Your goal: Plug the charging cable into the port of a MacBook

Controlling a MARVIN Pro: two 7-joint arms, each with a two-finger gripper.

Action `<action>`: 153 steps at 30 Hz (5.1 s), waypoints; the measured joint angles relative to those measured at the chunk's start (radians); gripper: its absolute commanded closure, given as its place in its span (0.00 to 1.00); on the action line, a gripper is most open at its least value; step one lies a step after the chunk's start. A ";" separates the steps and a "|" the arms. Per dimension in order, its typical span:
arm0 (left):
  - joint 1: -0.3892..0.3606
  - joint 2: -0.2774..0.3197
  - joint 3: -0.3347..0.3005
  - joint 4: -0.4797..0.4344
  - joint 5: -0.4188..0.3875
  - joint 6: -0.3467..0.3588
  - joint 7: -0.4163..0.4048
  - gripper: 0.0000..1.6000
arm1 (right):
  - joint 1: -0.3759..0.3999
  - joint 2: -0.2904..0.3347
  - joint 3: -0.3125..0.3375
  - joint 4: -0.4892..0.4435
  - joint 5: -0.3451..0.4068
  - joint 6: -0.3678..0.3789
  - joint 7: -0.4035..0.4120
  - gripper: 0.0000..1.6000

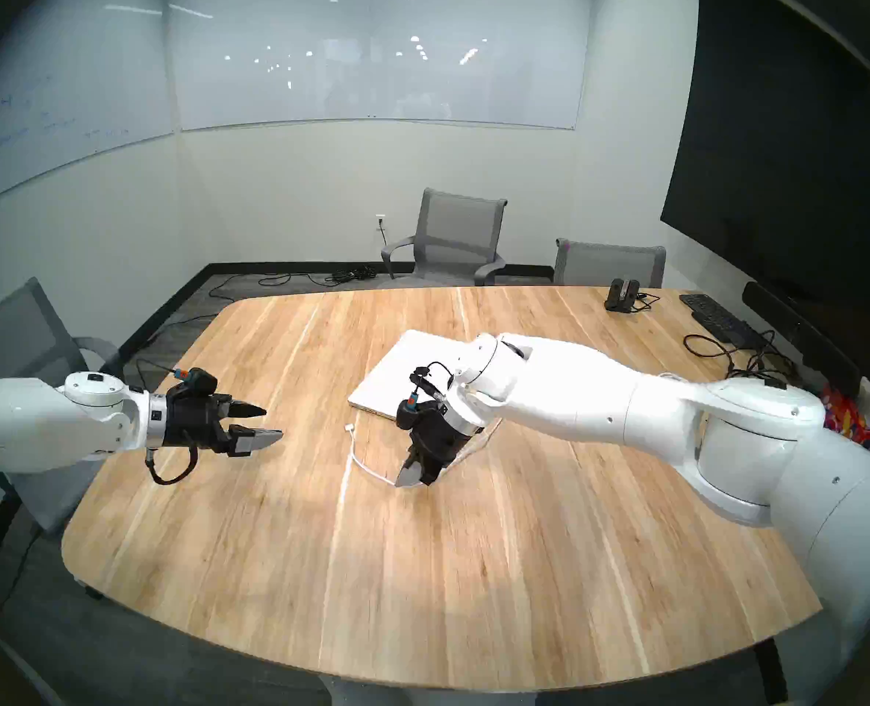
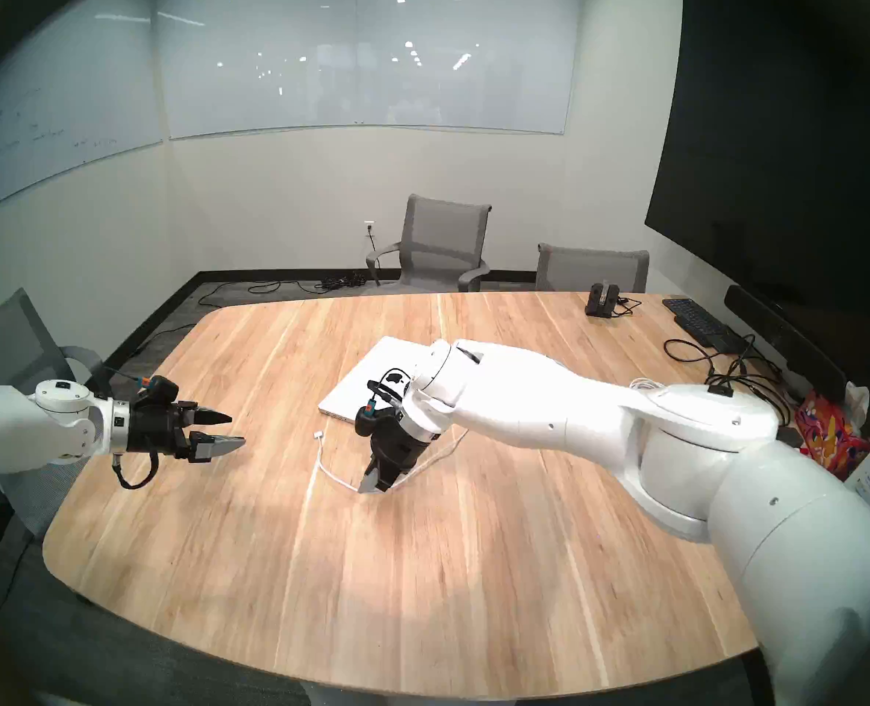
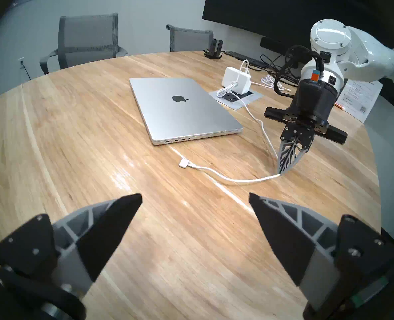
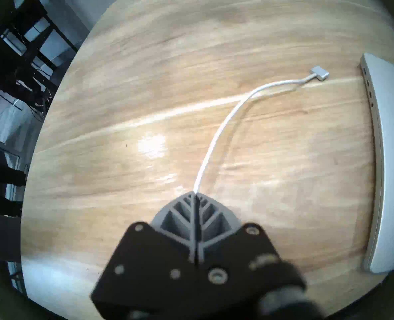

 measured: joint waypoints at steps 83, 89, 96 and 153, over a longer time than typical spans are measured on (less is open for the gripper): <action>0.000 0.000 0.000 0.000 0.000 0.000 0.000 0.00 | -0.280 -0.035 0.338 -0.103 0.270 0.341 -0.500 1.00; 0.000 0.000 0.000 0.000 0.000 0.000 0.000 0.00 | -0.310 -0.020 0.372 -0.135 0.287 0.338 -0.551 1.00; 0.000 0.000 0.000 0.000 0.000 0.000 0.000 0.00 | -0.335 -0.012 0.399 -0.155 0.301 0.330 -0.590 1.00; 0.000 0.000 0.000 0.000 0.000 0.000 0.000 0.00 | -0.354 0.044 0.409 -0.281 0.202 0.229 -0.581 1.00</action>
